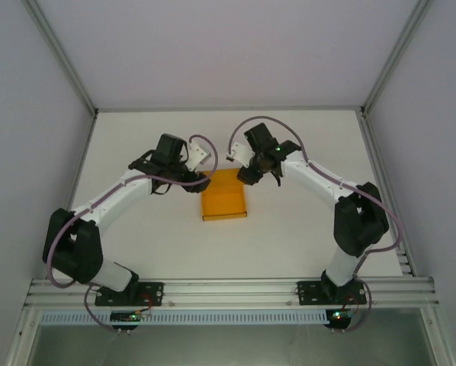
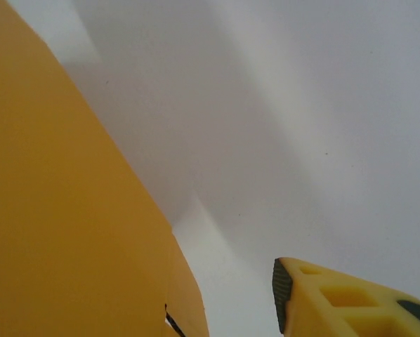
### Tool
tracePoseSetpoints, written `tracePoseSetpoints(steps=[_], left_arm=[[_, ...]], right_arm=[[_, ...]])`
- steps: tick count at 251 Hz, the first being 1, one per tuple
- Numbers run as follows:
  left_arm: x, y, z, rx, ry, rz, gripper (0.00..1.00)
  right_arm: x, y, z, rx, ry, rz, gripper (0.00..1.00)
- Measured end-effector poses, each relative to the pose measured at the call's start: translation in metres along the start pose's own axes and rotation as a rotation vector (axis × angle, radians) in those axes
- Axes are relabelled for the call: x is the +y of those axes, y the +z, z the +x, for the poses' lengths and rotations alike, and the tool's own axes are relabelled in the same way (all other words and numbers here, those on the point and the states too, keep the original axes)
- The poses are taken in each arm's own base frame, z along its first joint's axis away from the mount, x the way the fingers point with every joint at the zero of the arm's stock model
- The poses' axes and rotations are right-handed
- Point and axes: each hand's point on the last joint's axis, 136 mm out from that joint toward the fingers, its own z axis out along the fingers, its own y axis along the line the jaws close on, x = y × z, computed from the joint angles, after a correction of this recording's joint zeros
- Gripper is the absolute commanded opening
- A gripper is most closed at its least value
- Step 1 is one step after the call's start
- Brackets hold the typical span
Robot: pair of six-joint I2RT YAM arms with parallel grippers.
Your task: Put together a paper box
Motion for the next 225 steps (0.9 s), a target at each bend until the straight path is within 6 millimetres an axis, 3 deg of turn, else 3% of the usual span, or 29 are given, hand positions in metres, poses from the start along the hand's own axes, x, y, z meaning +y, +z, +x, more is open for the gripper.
tracePoseSetpoints(steps=[47, 98, 157, 225], left_arm=[[0.003, 0.008, 0.015, 0.075, 0.015, -0.008, 0.41], [0.004, 0.008, 0.018, 0.090, 0.020, -0.026, 0.00], [0.011, 0.010, 0.004, 0.097, -0.009, -0.117, 0.00], [0.030, 0.012, -0.045, 0.024, -0.203, -0.257, 0.00]], right_arm=[[0.004, 0.001, 0.008, 0.037, -0.009, -0.026, 0.31], [0.008, 0.002, 0.015, 0.063, -0.009, -0.046, 0.14], [0.003, 0.002, 0.015, 0.066, 0.086, -0.016, 0.02], [-0.020, -0.009, -0.001, -0.045, 0.536, 0.112, 0.00]])
